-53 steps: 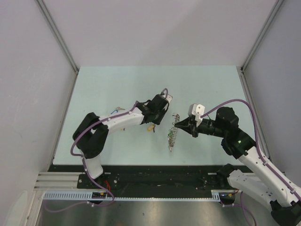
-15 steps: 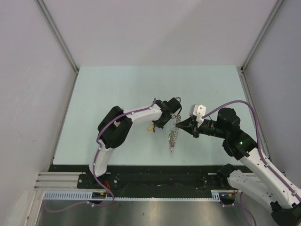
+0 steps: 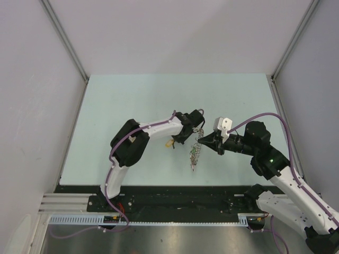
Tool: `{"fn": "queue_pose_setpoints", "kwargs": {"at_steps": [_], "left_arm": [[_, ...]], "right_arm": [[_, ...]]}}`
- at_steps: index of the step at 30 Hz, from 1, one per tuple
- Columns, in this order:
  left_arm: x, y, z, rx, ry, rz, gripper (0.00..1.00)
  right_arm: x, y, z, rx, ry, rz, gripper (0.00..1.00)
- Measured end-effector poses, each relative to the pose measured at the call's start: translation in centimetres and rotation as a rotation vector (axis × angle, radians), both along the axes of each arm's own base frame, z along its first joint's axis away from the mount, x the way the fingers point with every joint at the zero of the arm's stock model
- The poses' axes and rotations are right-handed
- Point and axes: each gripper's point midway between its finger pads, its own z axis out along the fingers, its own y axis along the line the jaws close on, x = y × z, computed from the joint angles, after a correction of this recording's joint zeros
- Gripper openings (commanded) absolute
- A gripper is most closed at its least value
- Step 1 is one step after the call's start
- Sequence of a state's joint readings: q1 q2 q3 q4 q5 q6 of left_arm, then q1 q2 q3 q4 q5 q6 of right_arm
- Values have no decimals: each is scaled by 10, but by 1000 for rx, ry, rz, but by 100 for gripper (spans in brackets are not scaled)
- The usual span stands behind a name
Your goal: Put the keys on the keyring
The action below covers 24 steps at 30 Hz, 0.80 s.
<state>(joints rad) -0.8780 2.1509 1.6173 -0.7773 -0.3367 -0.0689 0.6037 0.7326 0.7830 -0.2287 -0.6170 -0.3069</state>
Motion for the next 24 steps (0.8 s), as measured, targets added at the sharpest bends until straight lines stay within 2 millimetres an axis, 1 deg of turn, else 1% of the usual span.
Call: {"fn": "queue_pose_setpoints", "kwargs": {"at_steps": [3, 9, 13, 16, 20, 24], "left_arm": [[1, -1, 0, -4, -4, 1, 0], [1, -2, 10, -77, -54, 10, 0], [-3, 2, 22, -178, -87, 33, 0], [-2, 1, 35, -292, -126, 51, 0], [0, -8, 48, -434, -171, 58, 0], [-1, -26, 48, -562, -171, 57, 0]], "right_arm": [[0, 0, 0, -1, 1, 0, 0], [0, 0, -1, -3, 4, -1, 0], [0, -1, -1, -3, 5, -1, 0], [-1, -1, 0, 0, 0, -1, 0], [-2, -2, 2, 3, -4, -1, 0], [-5, -4, 3, 6, -9, -1, 0]]}}
